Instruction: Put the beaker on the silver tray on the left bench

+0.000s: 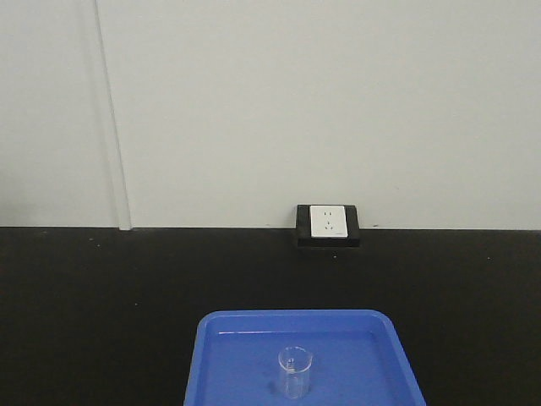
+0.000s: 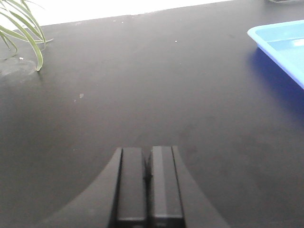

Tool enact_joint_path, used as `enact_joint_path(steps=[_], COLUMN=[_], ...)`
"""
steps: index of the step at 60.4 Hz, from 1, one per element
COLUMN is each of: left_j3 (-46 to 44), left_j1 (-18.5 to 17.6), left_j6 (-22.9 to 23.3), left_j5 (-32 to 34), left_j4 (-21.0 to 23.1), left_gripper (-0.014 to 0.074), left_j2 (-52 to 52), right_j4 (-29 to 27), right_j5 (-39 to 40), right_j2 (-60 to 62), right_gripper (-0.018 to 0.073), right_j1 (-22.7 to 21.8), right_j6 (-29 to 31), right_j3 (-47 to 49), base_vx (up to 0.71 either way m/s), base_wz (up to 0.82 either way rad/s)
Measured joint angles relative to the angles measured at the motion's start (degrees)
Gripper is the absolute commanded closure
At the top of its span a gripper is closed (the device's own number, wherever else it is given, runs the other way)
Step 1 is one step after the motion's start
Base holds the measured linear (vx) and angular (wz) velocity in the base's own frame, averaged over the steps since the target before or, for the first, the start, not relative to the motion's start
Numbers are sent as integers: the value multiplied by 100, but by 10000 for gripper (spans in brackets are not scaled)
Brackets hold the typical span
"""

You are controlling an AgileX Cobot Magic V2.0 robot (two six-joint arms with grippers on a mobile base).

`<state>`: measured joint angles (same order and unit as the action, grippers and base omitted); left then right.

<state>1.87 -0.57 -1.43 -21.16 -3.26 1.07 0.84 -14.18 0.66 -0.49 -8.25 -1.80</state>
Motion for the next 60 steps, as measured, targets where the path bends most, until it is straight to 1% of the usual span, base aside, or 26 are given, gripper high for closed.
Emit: enact_joint_path(steps=[10, 17, 21, 29, 34, 41, 45, 52, 60], left_j3=[0, 0, 0, 0, 0, 0, 0, 0, 0], left_j1=[0, 0, 0, 0, 0, 0, 0, 0, 0], left_j6=[0, 0, 0, 0, 0, 0, 0, 0, 0], left_j5=[0, 0, 0, 0, 0, 0, 0, 0, 0], left_j4=[0, 0, 0, 0, 0, 0, 0, 0, 0], left_gripper=[595, 595, 595, 595, 595, 595, 595, 595, 595], left_j2=[0, 0, 0, 0, 0, 0, 0, 0, 0], right_j4=[0, 0, 35, 245, 299, 312, 312, 312, 312], right_j5=[36, 296, 650, 1720, 2037, 2333, 2438, 2492, 2492], right_j2=[0, 0, 0, 0, -81, -745, -1470, -2670, -3833], right_gripper=[571, 571, 571, 571, 571, 571, 571, 571, 571], right_j1=[0, 0, 0, 0, 0, 0, 0, 0, 0], right_j6=[0, 0, 30, 72, 81, 180, 322, 514, 555], right_j3=[0, 0, 0, 39, 375, 1236, 1865, 2702, 3312], base_vx=[0, 0, 0, 0, 0, 0, 0, 0, 0], base_wz=[0, 0, 0, 0, 0, 0, 0, 0, 0])
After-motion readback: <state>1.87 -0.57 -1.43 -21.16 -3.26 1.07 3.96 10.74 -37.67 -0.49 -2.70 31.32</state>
